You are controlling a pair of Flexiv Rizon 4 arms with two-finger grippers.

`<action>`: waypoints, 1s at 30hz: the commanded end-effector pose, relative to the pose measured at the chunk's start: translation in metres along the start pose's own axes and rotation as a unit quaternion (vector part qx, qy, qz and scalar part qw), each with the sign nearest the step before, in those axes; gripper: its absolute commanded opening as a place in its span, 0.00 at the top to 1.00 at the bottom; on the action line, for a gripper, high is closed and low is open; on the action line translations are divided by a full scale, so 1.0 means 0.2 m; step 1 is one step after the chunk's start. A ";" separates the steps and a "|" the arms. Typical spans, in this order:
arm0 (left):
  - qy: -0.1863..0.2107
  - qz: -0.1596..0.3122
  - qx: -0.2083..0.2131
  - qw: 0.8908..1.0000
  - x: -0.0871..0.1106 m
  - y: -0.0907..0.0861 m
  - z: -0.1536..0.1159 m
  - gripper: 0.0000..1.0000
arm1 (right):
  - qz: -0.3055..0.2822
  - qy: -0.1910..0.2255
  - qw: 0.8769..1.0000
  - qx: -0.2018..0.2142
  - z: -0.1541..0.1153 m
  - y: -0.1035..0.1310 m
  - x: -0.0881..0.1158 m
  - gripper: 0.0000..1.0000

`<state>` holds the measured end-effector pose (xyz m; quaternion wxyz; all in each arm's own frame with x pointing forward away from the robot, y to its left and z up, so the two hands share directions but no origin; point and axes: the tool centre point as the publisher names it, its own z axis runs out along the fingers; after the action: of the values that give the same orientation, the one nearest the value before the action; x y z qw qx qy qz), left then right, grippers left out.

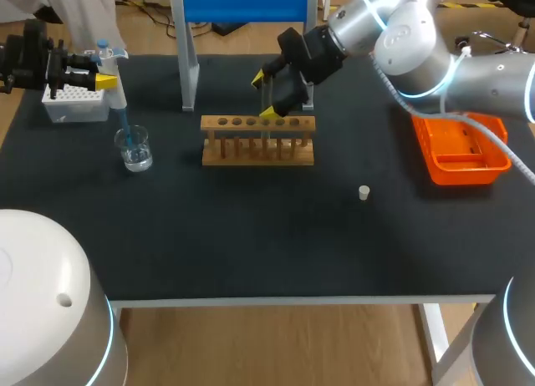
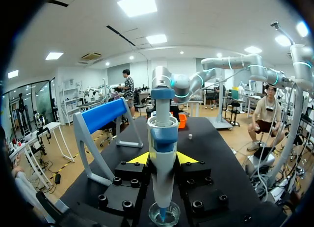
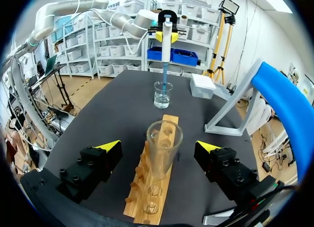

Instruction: Invert the test tube, pick up the pipette, mount the tip to pipette, aspirate from beaker and dispense into the tube, eject the tip, return the pipette, and cap with the stopper.

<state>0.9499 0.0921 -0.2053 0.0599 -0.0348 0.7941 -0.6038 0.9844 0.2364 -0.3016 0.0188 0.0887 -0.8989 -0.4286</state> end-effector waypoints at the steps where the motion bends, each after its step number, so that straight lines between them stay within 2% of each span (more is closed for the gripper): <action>1: 0.000 0.000 0.000 1.000 0.00 0.00 0.00 1.00 | 0.003 0.002 1.000 0.003 0.01 -0.01 -0.02 0.00; 11: 0.000 0.000 0.000 1.000 0.00 0.00 0.00 1.00 | 0.025 -0.005 1.000 0.004 0.01 -0.02 -0.02 0.00; 30: 0.000 0.000 0.000 1.000 0.00 0.00 0.00 1.00 | 0.021 -0.012 1.000 0.006 0.02 -0.02 -0.02 0.00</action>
<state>0.9499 0.0921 -0.2053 0.0599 -0.0348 0.7941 -0.6038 0.9880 0.2377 -0.3073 0.0145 0.0651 -0.9026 -0.4252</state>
